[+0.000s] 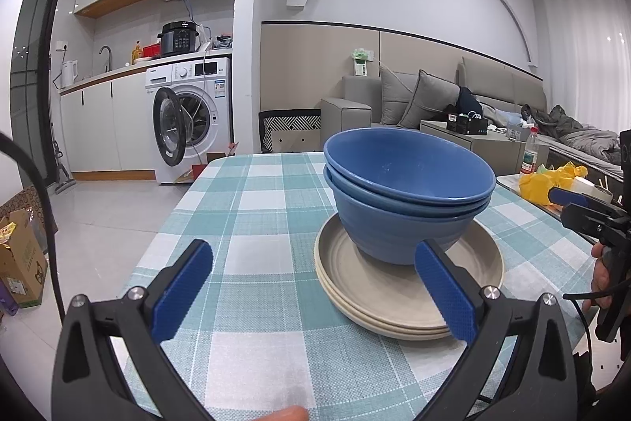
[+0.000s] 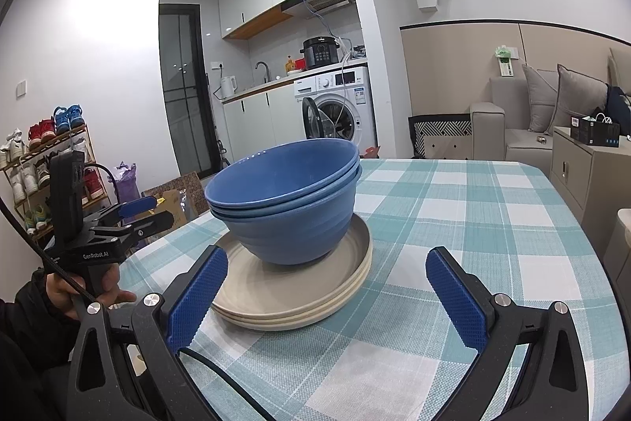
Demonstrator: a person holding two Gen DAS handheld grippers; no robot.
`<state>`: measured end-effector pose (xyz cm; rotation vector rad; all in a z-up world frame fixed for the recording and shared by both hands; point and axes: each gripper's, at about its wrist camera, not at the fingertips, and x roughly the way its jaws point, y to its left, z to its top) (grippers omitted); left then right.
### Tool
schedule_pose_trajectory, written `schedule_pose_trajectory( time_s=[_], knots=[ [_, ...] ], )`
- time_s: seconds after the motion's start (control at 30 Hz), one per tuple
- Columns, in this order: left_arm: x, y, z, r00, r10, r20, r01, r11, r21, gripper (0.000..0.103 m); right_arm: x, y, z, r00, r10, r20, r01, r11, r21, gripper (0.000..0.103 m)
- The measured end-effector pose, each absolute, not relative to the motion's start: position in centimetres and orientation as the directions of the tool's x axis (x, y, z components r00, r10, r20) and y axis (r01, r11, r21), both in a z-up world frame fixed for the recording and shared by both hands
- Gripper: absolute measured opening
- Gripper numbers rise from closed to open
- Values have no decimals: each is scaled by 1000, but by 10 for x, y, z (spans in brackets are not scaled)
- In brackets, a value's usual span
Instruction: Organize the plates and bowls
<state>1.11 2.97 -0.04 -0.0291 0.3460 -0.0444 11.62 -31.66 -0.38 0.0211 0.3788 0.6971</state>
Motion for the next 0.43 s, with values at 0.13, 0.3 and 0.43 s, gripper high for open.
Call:
schedule_pose_trajectory(
  time_s=[0.13,0.3,0.43],
  knots=[
    [10,31,0,940,-52,-338,39,998,-45,103,116,-317,-4,702,630,-333,-622,770,146,103],
    [10,32,0,940,-56,-335,43,998,-47,103,116,-317,-4,701,630,-334,-623,769,143,103],
    [9,32,0,940,-57,-336,45,998,-43,103,117,-317,-4,701,631,-334,-623,769,146,103]
  ],
)
